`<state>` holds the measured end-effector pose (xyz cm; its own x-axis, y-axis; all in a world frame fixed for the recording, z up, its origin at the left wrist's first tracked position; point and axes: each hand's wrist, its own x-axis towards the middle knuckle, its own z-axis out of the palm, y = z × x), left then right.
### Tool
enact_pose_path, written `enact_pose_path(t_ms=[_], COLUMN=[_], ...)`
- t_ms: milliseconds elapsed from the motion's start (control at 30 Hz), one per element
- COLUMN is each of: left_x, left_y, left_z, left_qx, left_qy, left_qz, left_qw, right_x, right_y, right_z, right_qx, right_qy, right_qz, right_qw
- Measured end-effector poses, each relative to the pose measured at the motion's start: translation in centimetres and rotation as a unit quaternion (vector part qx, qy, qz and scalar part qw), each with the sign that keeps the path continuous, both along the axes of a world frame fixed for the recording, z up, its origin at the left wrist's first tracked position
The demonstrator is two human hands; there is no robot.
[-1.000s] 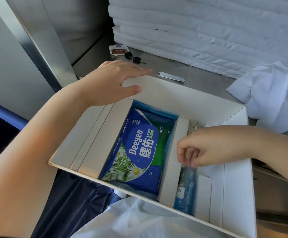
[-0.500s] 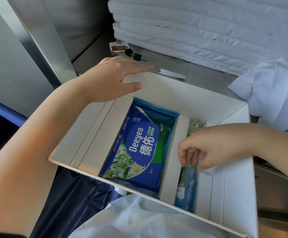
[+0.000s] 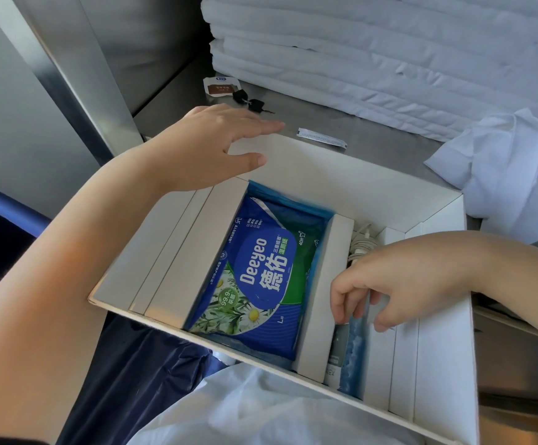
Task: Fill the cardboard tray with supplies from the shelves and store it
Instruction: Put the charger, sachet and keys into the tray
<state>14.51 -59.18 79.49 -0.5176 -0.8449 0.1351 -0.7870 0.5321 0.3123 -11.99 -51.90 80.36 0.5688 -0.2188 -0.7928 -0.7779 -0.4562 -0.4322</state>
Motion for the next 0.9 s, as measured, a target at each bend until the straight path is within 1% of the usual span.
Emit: enact_pose_path(t_ms=[133, 200, 333, 433, 567, 700, 767, 900], left_x=[0.0, 0.0, 0.0, 0.0, 0.0, -0.1, -0.1, -0.1], left_y=[0.0, 0.1, 0.1, 0.1, 0.2, 0.2, 0.3, 0.4], left_z=[0.0, 0.0, 0.0, 0.0, 0.0, 0.1, 0.1, 0.1], left_qx=[0.002, 0.001, 0.0, 0.004, 0.005, 0.001, 0.003, 0.006], left_qy=[0.002, 0.005, 0.008, 0.002, 0.006, 0.011, 0.012, 0.018], left_qz=[-0.001, 0.003, 0.003, 0.005, 0.002, 0.003, 0.002, 0.007], left_qw=[1.0, 1.0, 1.0, 1.0, 1.0, 1.0, 1.0, 1.0], right_x=[0.0, -0.1, -0.1, -0.1, 0.1, 1.6, 2.8, 5.5], right_y=[0.1, -0.2, -1.7, -3.0, -5.5, -8.7, -10.5, -14.5], right_z=[0.1, 0.7, 3.1, 5.0, 6.7, 6.6, 5.8, 3.9], right_qx=[-0.01, -0.034, -0.085, -0.126, -0.179, -0.268, -0.311, -0.335], right_qy=[0.008, -0.007, -0.123, -0.21, -0.305, -0.334, -0.335, -0.317], right_qz=[0.005, -0.008, -0.085, -0.136, -0.192, -0.218, -0.223, -0.226], right_qw=[1.0, 0.999, 0.985, 0.96, 0.915, 0.877, 0.861, 0.858])
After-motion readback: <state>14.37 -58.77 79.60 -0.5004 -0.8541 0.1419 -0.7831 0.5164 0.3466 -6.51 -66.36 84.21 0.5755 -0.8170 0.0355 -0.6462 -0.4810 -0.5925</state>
